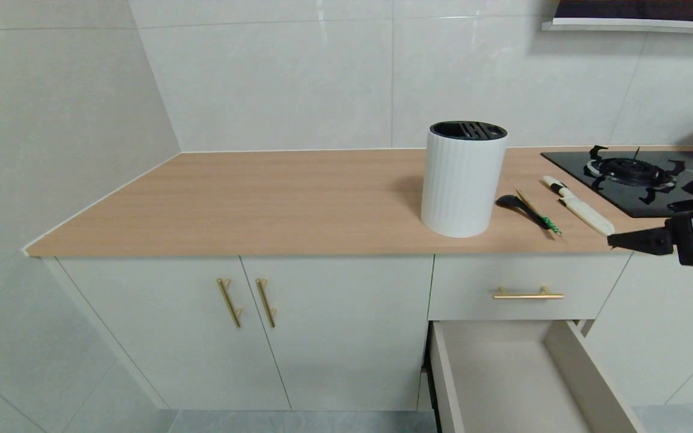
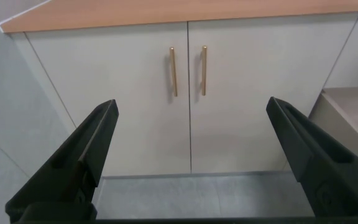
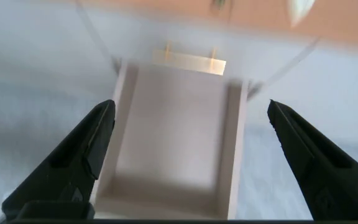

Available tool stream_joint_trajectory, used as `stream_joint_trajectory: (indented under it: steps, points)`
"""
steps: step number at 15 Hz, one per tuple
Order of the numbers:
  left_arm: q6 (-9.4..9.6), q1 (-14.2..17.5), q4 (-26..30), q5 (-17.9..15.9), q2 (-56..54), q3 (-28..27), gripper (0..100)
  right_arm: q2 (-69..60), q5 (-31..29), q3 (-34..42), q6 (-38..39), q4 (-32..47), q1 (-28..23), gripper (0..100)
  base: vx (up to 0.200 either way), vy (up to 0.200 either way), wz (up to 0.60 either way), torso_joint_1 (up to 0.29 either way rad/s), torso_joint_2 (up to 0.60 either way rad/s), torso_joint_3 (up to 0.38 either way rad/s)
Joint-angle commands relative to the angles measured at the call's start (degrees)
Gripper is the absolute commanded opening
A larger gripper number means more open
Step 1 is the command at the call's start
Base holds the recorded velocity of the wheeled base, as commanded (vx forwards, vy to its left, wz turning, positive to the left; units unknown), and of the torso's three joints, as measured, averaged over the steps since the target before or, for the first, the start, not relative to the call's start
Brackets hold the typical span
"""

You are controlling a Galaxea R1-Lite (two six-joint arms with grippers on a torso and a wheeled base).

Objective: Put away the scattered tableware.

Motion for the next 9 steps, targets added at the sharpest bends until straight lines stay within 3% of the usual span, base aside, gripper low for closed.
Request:
stream_joint_trajectory:
  steps: [1, 2, 3, 5, 9]
  points:
    - [-0.05, 0.02, -0.04, -0.02, 0.00, 0.01, 100, 12.21, 0.03, -11.66, 0.75, 0.54, -1.60, 100, 0.000, 0.000, 0.00, 0.000, 0.00, 0.000]
    - [-0.05, 0.02, -0.04, -0.02, 0.00, 0.01, 100, 13.88, 0.03, -13.33, 1.10, 0.98, -1.95, 100, 0.000, 0.000, 0.00, 0.000, 0.00, 0.000]
    - [-0.05, 0.02, -0.04, -0.02, 0.00, 0.01, 100, 21.00, -0.06, -22.12, 3.83, 5.38, -3.00, 100, 0.000, 0.000, 0.00, 0.000, 0.00, 0.000]
    - [-0.05, 0.02, -0.04, -0.02, 0.00, 0.01, 100, 27.42, -0.06, -30.47, 6.55, 12.76, -3.79, 100, 0.000, 0.000, 0.00, 0.000, 0.00, 0.000]
    - [-0.05, 0.02, -0.04, -0.02, 0.00, 0.01, 100, 35.33, -1.03, -34.69, 8.49, 13.73, -4.23, 100, 0.000, 0.000, 0.00, 0.000, 0.00, 0.000]
